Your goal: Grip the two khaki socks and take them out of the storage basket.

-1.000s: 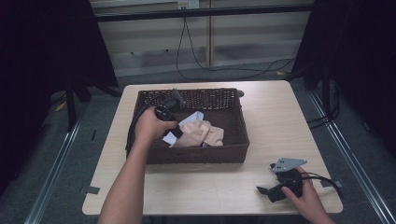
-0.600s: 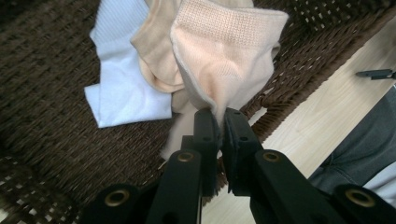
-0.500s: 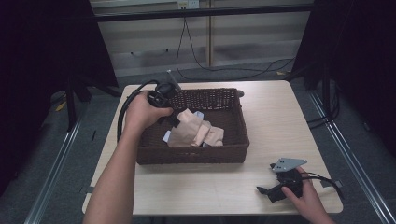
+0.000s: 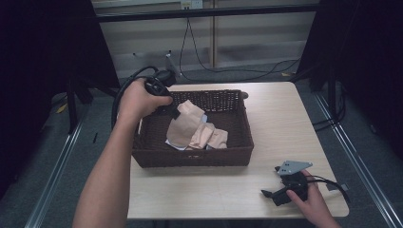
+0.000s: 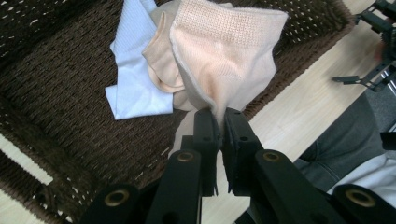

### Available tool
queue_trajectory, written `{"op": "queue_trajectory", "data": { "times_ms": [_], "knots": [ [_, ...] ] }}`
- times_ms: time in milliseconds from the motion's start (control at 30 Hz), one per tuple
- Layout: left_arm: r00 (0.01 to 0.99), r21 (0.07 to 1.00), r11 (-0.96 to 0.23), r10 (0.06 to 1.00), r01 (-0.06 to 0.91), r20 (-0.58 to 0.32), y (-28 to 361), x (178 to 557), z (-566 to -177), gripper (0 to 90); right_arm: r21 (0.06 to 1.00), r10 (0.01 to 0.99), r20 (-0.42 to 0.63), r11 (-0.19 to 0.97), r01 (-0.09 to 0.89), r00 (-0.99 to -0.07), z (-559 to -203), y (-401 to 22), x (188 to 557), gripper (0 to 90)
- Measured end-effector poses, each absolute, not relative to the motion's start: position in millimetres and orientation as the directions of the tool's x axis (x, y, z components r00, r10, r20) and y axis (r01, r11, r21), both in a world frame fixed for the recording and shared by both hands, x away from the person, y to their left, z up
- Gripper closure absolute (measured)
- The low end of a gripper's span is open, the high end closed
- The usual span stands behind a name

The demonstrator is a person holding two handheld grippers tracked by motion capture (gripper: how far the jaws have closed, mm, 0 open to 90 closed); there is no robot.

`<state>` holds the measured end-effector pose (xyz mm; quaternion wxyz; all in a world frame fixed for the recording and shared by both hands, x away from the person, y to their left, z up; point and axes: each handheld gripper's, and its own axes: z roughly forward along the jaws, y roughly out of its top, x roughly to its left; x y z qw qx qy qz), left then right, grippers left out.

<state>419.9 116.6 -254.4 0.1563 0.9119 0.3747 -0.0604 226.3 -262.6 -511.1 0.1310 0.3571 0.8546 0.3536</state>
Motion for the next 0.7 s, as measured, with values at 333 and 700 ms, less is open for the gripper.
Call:
{"op": "queue_trajectory", "data": {
  "times_ms": [333,700],
  "knots": [
    [0.722,0.258,-0.675,0.657,0.692,-0.217,117.0,418.6,-225.0,84.5,0.698,0.703,0.029,0.494,0.518,-0.71,-511.1,-262.6,226.3,0.0],
    [0.729,0.262,-0.681,0.647,0.684,-0.223,115.0,412.2,-208.6,84.5,0.695,0.703,0.03,0.496,0.52,-0.711,-511.0,-262.7,226.1,0.0]
  ]
}}
